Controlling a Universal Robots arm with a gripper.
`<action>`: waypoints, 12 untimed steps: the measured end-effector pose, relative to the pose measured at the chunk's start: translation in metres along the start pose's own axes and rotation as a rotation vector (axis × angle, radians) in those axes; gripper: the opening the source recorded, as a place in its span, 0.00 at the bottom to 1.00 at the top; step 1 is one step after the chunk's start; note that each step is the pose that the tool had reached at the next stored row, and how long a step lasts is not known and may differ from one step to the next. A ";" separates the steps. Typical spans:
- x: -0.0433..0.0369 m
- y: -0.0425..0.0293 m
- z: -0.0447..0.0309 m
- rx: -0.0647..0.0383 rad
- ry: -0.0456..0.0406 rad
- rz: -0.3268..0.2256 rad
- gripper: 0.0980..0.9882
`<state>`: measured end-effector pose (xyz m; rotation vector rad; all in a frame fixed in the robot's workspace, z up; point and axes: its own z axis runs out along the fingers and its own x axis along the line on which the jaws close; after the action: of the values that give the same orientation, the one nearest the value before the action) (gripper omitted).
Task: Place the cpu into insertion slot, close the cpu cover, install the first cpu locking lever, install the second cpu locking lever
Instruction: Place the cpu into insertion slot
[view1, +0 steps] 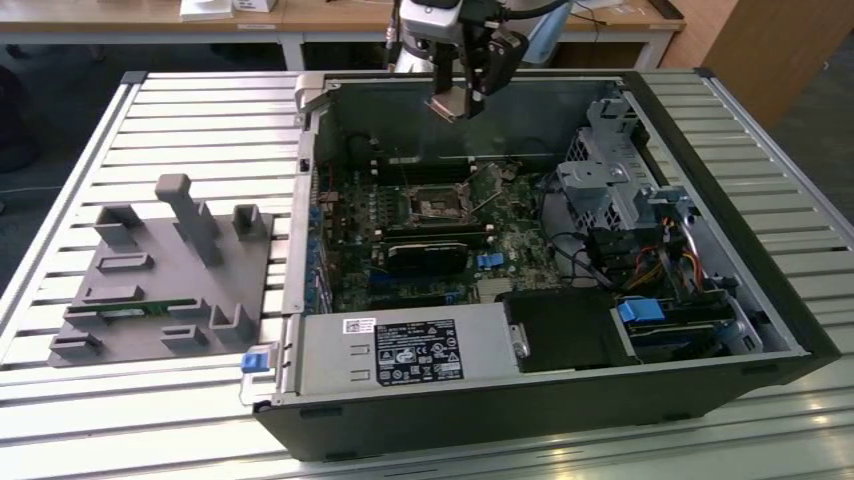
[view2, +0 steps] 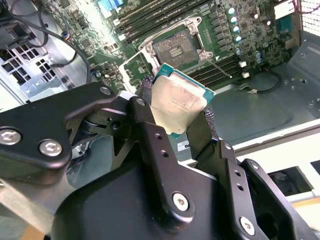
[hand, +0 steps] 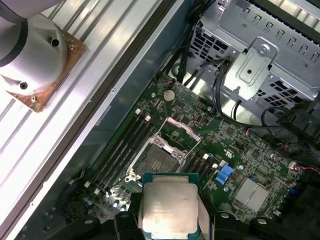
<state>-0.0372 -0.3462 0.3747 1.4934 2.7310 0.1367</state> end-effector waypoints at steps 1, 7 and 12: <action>0.0000 0.0000 0.0000 0.000 -0.0005 0.006 0.48; 0.0000 0.0000 0.0001 -0.001 -0.0036 0.040 0.48; 0.0000 -0.0001 0.0001 -0.001 -0.0061 0.068 0.48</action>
<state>-0.0373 -0.3462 0.3746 1.5843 2.6759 0.1351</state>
